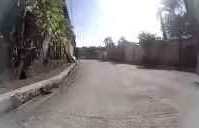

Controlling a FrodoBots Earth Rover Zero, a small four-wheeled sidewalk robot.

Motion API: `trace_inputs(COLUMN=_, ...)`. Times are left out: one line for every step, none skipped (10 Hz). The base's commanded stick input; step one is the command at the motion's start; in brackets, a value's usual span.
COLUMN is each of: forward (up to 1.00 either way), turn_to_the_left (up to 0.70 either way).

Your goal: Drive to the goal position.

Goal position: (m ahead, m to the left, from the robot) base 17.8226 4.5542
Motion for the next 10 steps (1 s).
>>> trace_inputs(forward=0.85, turn_to_the_left=0.00)
trace_inputs(forward=0.85, turn_to_the_left=0.00)
trace_inputs(forward=0.85, turn_to_the_left=0.00)
trace_inputs(forward=0.85, turn_to_the_left=0.00)
trace_inputs(forward=0.85, turn_to_the_left=0.00)
trace_inputs(forward=0.85, turn_to_the_left=0.00)
trace_inputs(forward=0.85, turn_to_the_left=0.00)
trace_inputs(forward=0.85, turn_to_the_left=0.00)
trace_inputs(forward=0.85, turn_to_the_left=0.00)
trace_inputs(forward=0.85, turn_to_the_left=0.00)
